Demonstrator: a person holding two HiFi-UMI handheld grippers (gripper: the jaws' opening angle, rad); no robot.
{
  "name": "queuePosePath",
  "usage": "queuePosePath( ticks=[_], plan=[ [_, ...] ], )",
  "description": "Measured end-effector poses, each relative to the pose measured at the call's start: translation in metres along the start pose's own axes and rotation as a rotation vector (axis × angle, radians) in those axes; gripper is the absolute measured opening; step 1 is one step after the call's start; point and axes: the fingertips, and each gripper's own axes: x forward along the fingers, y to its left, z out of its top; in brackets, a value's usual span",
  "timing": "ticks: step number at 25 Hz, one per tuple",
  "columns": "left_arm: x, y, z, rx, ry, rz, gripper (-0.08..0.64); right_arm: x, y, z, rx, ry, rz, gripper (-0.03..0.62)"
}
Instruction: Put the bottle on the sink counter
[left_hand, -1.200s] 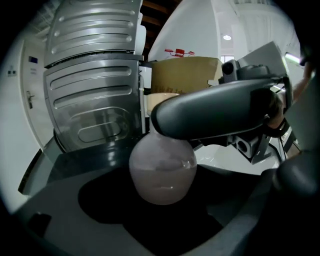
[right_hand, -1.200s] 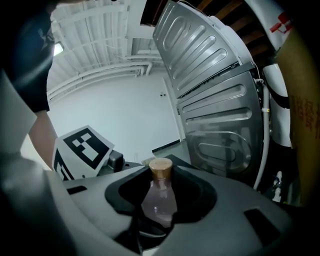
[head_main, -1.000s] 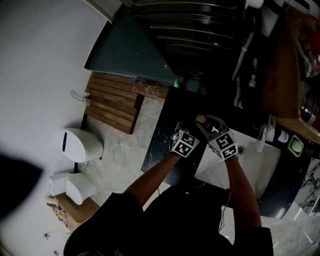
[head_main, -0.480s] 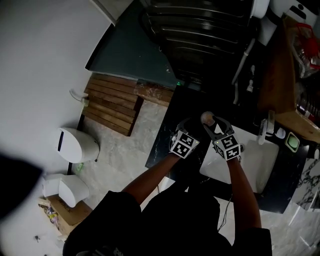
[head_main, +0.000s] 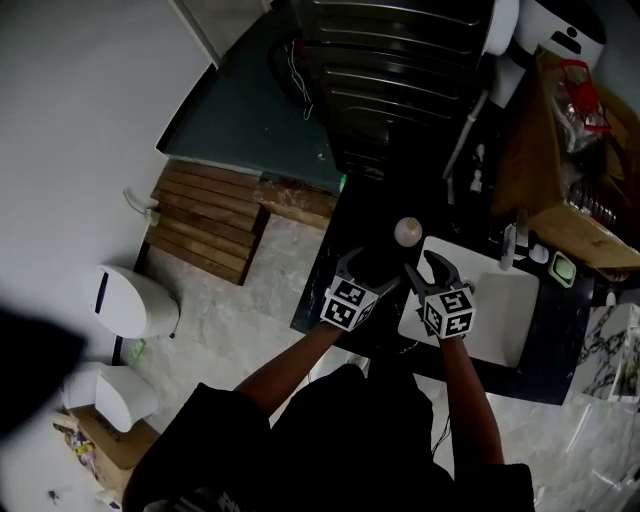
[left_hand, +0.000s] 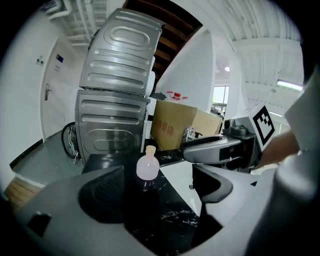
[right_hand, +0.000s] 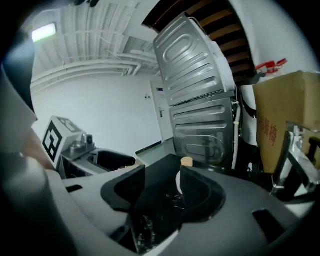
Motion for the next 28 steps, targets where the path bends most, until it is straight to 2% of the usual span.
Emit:
queuePosePath(
  ticks=[3, 9, 13, 14, 16, 17, 21, 25, 28],
  plan=[
    [-0.029, -0.009, 0.006, -0.033, -0.049, -0.008, 0.410, -0.030, 0.027, 0.008, 0.067, -0.046, -0.021, 0.209],
    [-0.091, -0.025, 0.029, -0.062, -0.177, 0.001, 0.408, -0.091, 0.067, 0.010, 0.064, -0.089, -0.054, 0.207],
    [-0.131, -0.031, 0.050, -0.093, -0.296, 0.016, 0.401, -0.127, 0.079, 0.008, 0.087, -0.112, -0.105, 0.207],
    [-0.140, -0.033, 0.054, -0.100, -0.320, 0.017, 0.363, -0.134, 0.083, 0.009, 0.098, -0.121, -0.112, 0.207],
    [-0.155, -0.037, 0.061, -0.111, -0.356, 0.015, 0.109, -0.147, 0.092, 0.018, 0.113, -0.148, -0.120, 0.208],
    [-0.159, -0.039, 0.064, -0.114, -0.365, 0.007, 0.059, -0.152, 0.098, 0.024, 0.107, -0.161, -0.124, 0.207],
    [-0.166, -0.056, 0.066, -0.097, -0.362, -0.037, 0.017, -0.169, 0.117, 0.040, 0.058, -0.198, -0.158, 0.207],
    [-0.172, -0.073, 0.059, -0.071, -0.353, -0.069, 0.015, -0.175, 0.129, 0.028, 0.044, -0.163, -0.186, 0.207],
    [-0.177, -0.084, 0.051, -0.066, -0.346, -0.094, 0.015, -0.191, 0.137, 0.028, 0.045, -0.203, -0.234, 0.192]
  ],
)
